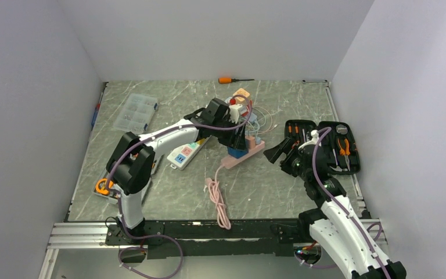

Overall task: Pull the plug off the socket
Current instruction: Remove the plug from the socket.

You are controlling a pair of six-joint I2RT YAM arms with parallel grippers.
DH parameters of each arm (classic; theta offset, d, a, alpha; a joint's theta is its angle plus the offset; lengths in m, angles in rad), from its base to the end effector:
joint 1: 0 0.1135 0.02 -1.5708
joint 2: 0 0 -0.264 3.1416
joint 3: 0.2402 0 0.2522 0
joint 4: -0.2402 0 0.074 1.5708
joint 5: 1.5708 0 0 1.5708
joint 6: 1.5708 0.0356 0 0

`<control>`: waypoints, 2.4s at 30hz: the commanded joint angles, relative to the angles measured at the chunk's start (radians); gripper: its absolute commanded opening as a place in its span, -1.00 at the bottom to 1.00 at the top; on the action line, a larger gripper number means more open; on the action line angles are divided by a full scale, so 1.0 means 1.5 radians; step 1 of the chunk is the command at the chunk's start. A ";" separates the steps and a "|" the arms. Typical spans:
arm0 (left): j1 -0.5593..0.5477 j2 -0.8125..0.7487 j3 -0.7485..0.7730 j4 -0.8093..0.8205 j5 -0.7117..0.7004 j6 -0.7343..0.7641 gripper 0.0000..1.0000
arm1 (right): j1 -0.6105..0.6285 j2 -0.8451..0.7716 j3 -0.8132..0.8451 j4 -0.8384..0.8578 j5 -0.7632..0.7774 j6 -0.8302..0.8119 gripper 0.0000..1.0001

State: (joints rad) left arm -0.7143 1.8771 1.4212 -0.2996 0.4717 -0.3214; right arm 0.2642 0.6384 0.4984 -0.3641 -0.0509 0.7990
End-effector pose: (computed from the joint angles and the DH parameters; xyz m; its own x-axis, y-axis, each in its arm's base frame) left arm 0.3089 -0.2893 0.2388 -0.7548 0.2820 -0.5922 0.6271 0.5749 -0.5256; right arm 0.1490 0.0422 0.2431 -0.5429 0.5946 -0.5931 0.1223 0.7546 0.6447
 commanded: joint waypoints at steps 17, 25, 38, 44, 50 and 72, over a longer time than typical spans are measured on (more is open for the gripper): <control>0.008 0.071 0.140 0.172 0.081 -0.186 -0.77 | 0.107 0.257 -0.050 0.452 -0.117 0.111 0.99; 0.010 0.078 0.144 0.194 0.107 -0.206 -0.72 | 0.155 0.331 -0.058 0.503 -0.055 0.159 0.89; 0.014 0.059 0.147 0.169 0.112 -0.208 -0.29 | 0.162 0.342 -0.026 0.476 0.002 0.134 0.41; 0.012 0.062 0.160 0.156 0.093 -0.189 -0.18 | 0.166 0.346 -0.022 0.460 -0.006 0.128 0.26; 0.009 0.071 0.199 0.138 0.066 -0.149 -0.37 | 0.183 0.349 -0.004 0.441 0.020 0.127 0.70; 0.023 0.016 0.185 0.109 0.052 -0.170 -0.62 | 0.203 0.292 -0.017 0.336 0.123 0.135 -0.51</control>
State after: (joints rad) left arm -0.6994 2.0258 1.6405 -0.1947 0.5171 -0.5667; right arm 0.5610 1.1606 0.4931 0.1722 0.0849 1.0958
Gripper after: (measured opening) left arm 0.644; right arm 0.356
